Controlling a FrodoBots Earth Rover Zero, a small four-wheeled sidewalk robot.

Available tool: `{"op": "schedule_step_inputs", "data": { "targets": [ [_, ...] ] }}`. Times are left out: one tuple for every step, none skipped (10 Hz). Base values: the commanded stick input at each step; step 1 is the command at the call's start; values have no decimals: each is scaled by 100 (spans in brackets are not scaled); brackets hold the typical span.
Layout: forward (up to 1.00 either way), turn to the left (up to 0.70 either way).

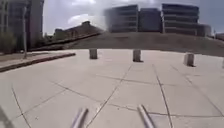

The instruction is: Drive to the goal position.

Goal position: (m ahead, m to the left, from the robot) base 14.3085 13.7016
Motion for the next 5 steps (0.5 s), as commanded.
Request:
{"op": "schedule_step_inputs", "data": {
  "targets": [
    [9,-62],
    [25,4],
    [26,4],
    [29,4],
    [35,4]
  ]
}}
